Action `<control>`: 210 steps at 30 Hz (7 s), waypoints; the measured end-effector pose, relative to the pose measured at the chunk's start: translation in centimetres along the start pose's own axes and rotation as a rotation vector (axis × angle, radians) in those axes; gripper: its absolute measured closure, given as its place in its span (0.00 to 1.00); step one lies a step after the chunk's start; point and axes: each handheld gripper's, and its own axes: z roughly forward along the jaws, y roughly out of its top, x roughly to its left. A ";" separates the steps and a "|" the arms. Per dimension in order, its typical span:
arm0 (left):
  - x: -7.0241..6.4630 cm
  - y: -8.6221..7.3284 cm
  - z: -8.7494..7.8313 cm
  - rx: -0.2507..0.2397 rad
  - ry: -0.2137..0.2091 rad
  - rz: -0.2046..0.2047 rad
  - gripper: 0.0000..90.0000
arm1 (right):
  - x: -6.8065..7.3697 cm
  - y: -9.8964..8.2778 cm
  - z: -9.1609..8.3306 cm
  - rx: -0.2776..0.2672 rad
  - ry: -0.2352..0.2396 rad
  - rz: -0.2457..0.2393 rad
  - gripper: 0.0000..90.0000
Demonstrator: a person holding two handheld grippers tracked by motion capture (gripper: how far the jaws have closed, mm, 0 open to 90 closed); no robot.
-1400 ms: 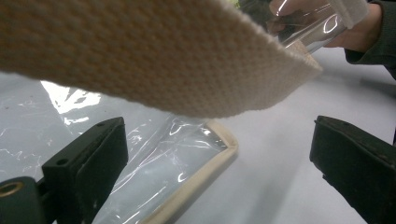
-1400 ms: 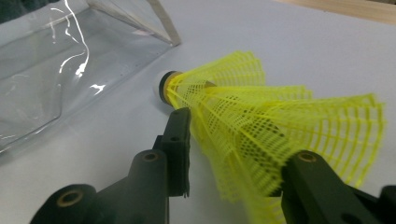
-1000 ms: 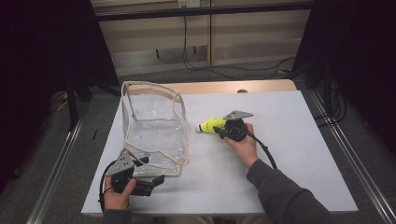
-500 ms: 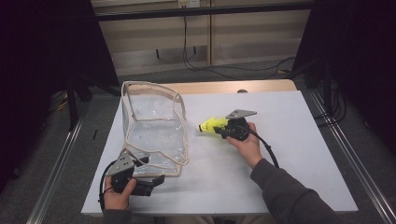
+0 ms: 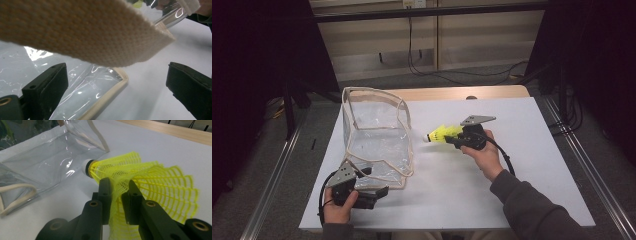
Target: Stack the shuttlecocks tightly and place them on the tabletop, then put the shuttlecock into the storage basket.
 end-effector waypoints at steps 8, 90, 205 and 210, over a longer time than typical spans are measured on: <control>0.0 0.0 -0.1 0.002 -0.001 -0.004 0.04 | -0.2 0.5 -1.0 0.002 0.020 0.003 0.87; -0.2 0.2 0.1 0.006 0.001 0.003 0.04 | 1.1 8.3 -6.8 -0.025 0.115 -0.070 0.87; -0.2 0.1 -0.1 -0.017 -0.014 -0.009 0.04 | 12.4 17.3 1.9 0.047 0.207 -0.254 0.87; -0.2 0.1 -0.1 -0.018 -0.015 -0.009 0.04 | 12.7 17.4 2.3 0.055 0.205 -0.267 0.87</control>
